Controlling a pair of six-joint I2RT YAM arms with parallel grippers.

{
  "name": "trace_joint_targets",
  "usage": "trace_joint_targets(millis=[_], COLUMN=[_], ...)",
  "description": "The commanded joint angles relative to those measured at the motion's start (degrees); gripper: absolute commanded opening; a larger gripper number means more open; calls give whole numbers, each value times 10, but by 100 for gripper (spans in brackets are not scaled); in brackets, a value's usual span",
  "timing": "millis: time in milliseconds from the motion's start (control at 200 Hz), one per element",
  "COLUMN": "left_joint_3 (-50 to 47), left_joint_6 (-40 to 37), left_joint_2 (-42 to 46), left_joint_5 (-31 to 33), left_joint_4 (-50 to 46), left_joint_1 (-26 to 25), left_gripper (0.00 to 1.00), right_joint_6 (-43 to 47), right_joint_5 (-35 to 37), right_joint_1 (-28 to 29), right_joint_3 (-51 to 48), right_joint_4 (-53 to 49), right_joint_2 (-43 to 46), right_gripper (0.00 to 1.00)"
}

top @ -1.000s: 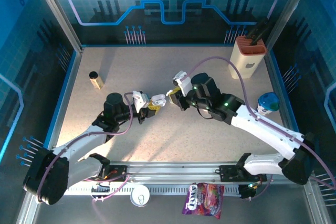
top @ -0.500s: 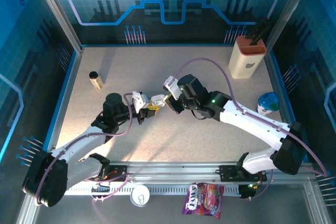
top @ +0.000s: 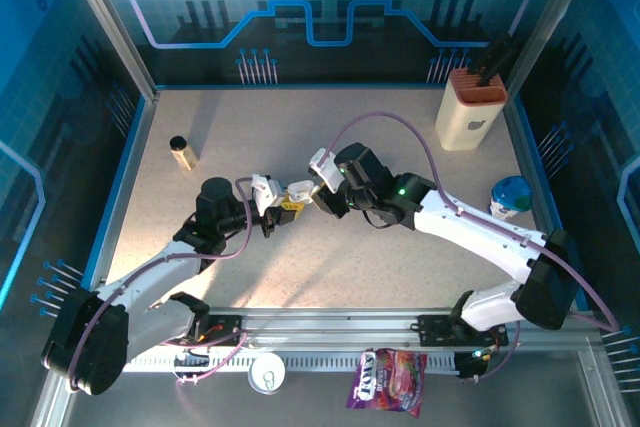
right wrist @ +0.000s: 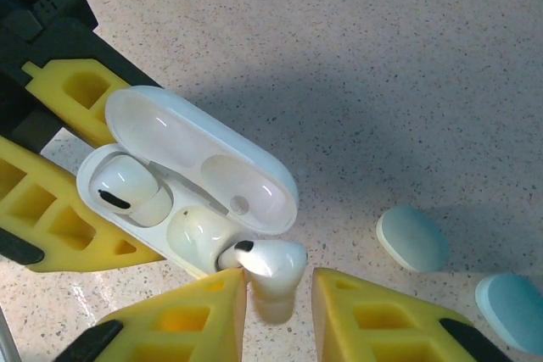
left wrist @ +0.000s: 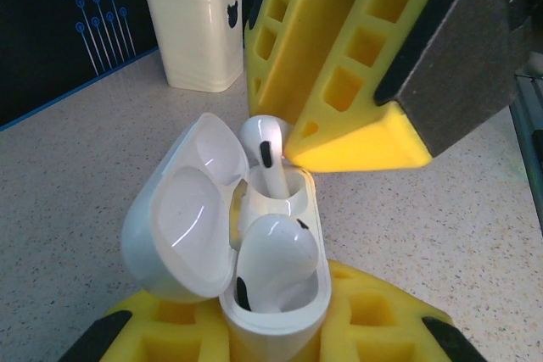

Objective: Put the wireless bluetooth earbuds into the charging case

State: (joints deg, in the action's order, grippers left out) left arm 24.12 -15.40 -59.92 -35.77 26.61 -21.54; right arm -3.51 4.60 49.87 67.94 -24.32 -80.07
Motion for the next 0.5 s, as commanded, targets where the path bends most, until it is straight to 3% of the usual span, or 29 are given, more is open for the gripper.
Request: trace_joint_targets(millis=[0, 225, 495], left_joint_3=[9, 10, 12], left_joint_6=[-4, -3, 0], left_joint_2=[10, 9, 3], left_joint_5=[-5, -5, -10], left_joint_4=[5, 5, 8], left_joint_1=[2, 2, 2], left_gripper=[1, 1, 1], right_joint_6=[3, -16, -133], right_joint_5=[-25, -58, -219], right_joint_1=[5, -7, -95], right_joint_3=[21, 11, -61], right_joint_4=[-19, -6, 100], right_joint_2=[-4, 23, 89], right_gripper=[29, 37, 50])
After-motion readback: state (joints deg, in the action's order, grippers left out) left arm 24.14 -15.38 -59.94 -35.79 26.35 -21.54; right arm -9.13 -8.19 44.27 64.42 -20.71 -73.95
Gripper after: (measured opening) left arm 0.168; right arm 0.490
